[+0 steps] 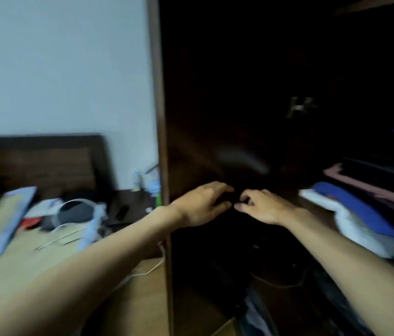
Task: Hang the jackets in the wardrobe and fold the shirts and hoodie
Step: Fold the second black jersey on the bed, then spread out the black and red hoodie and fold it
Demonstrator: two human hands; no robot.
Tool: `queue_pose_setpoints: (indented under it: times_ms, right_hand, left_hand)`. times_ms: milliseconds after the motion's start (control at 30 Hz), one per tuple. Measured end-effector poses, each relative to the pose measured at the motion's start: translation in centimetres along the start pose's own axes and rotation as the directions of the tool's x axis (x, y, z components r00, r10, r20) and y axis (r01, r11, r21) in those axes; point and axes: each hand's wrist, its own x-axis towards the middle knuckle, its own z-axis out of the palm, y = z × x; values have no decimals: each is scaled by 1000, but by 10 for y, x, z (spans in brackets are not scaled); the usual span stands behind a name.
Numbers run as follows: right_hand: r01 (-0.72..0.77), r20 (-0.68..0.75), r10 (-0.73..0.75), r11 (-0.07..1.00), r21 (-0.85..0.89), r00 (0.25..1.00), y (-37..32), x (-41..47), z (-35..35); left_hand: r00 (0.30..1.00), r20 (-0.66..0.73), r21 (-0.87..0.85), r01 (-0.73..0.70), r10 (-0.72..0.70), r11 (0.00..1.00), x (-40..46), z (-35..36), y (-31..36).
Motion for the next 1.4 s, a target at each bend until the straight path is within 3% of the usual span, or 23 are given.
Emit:
queue_pose_setpoints:
  times_ms: [133,300,533,733,967,1067,1200,1400]
  right_hand:
    - [253,203,-230,963,-91,952,-111,3,58]
    - [536,396,-445,830,-154,803,-238,-8,129]
    - [778,514,-628,613,-138,585,-437,-30,205]
    - [892,590,-692,436,-118,416,-589,-72,288]
    - [969,719,-660,234,-80,218,-700,-120,378]
    - [988,750,-648,145,-52,135,-745,-137,416]
    - [1000,789,-615,24,5,11,-793,-155,471]
    - [988,814,-560,-93,125,-155,-863,-157,547]
  left_hand:
    - [985,-33,5,168,-168,986,-104,-18,-39]
    - [917,-79,82,397,-391,914,-224,-41,-101]
    - [630,-180,167,777,-756,607,-463,-95,-184]
    - [363,-173,58,932,-916,358,-666,-106,-224]
    - [29,-113,-104,994,-993,41,-821,-60,-228]
    - [-159,-69,-155,977,-985,-147,-873,-40,-217]
    - [-360,7,-239,905,-933,-351,-920,-4,-203]
    - [-582,124,-430,698,-804,-572,-941,42,-208]
